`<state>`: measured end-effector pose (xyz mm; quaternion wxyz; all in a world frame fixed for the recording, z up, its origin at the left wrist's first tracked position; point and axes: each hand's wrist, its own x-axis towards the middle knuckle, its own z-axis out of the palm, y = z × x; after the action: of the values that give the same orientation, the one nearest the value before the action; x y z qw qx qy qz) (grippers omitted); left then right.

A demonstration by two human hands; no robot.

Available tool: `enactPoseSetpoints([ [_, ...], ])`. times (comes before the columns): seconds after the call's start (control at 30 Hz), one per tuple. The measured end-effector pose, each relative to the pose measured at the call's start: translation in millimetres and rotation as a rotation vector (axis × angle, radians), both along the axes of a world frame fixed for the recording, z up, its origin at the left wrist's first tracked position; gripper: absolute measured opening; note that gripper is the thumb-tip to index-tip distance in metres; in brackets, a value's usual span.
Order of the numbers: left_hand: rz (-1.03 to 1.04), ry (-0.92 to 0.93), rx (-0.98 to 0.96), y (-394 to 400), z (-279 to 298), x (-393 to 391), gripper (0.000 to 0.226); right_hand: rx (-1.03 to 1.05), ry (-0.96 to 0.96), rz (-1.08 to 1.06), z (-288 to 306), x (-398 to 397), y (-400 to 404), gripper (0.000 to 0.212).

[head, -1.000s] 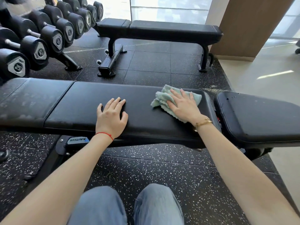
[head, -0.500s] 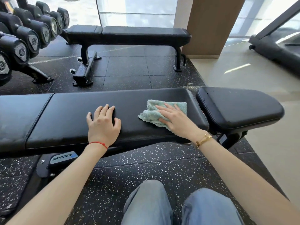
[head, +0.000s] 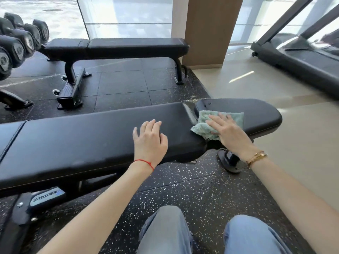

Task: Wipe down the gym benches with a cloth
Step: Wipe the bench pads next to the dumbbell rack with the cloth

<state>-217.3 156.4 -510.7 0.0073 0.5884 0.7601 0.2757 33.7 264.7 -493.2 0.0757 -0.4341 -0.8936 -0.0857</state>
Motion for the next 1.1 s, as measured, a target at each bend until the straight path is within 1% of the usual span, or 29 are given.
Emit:
enactPoseSetpoints([
  [0.07, -0.024, 0.028, -0.055, 23.3, -4.7, 30.2, 0.050, -0.065, -0.046, -0.004, -9.6, 21.8, 7.3, 0.067],
  [0.1, -0.024, 0.028, -0.081, 34.6, -7.1, 43.8, 0.051, -0.122, -0.025, 0.005, -14.0, 28.9, 11.3, 0.063],
  [0.17, -0.007, 0.026, -0.103, 56.9, -11.9, 65.7, 0.054, -0.224, 0.082, 0.015, -20.2, 33.1, 23.0, 0.050],
  [0.2, 0.014, 0.024, -0.111, 66.4, -14.1, 73.7, 0.055, -0.254, 0.124, 0.016, -21.6, 30.7, 32.2, 0.048],
  [0.27, 0.075, 0.017, -0.138, 79.6, -19.6, 83.7, 0.056, -0.293, 0.147, 0.014, -23.3, 23.6, 57.4, 0.049],
  [0.4, 0.182, 0.100, -0.129, 82.1, -32.8, 88.9, 0.057, -0.345, 0.113, 0.021, -22.5, 0.1, 119.0, 0.052],
  [0.5, 0.221, 0.133, -0.097, 84.4, -33.6, 89.0, 0.054, -0.348, 0.040, 0.047, -20.5, -18.7, 146.8, 0.054],
  [0.57, 0.233, 0.138, -0.086, 84.7, -32.2, 89.6, 0.051, -0.346, 0.002, 0.105, -19.7, -16.5, 142.9, 0.053],
  [0.63, 0.240, 0.141, -0.083, 83.8, -30.3, 90.2, 0.049, -0.313, -0.010, 0.204, -22.8, 2.6, 121.6, 0.052],
  [0.7, 0.241, 0.143, -0.093, 83.2, -28.8, 90.2, 0.049, -0.285, 0.035, 0.312, -27.4, 32.7, 94.2, 0.052],
  [0.77, 0.239, 0.148, -0.106, 82.8, -27.6, 89.9, 0.049, -0.302, 0.109, 0.362, -29.0, 62.1, 79.2, 0.052],
  [0.83, 0.243, 0.153, -0.115, 82.8, -26.5, 91.5, 0.049, -0.337, 0.143, 0.341, -26.4, 79.9, 94.6, 0.052],
  [0.9, 0.248, 0.160, -0.113, 82.7, -26.1, 92.7, 0.048, -0.346, 0.113, 0.255, -25.1, 77.5, 129.9, 0.052],
  [1.0, 0.256, 0.160, -0.103, 83.9, -25.7, 93.8, 0.047, -0.378, 0.039, 0.129, -17.8, 42.3, 178.7, 0.054],
  [1.1, 0.258, 0.157, -0.090, 84.0, -25.8, 94.0, 0.047, -0.363, 0.004, 0.144, -16.6, 9.2, 177.6, 0.054],
])
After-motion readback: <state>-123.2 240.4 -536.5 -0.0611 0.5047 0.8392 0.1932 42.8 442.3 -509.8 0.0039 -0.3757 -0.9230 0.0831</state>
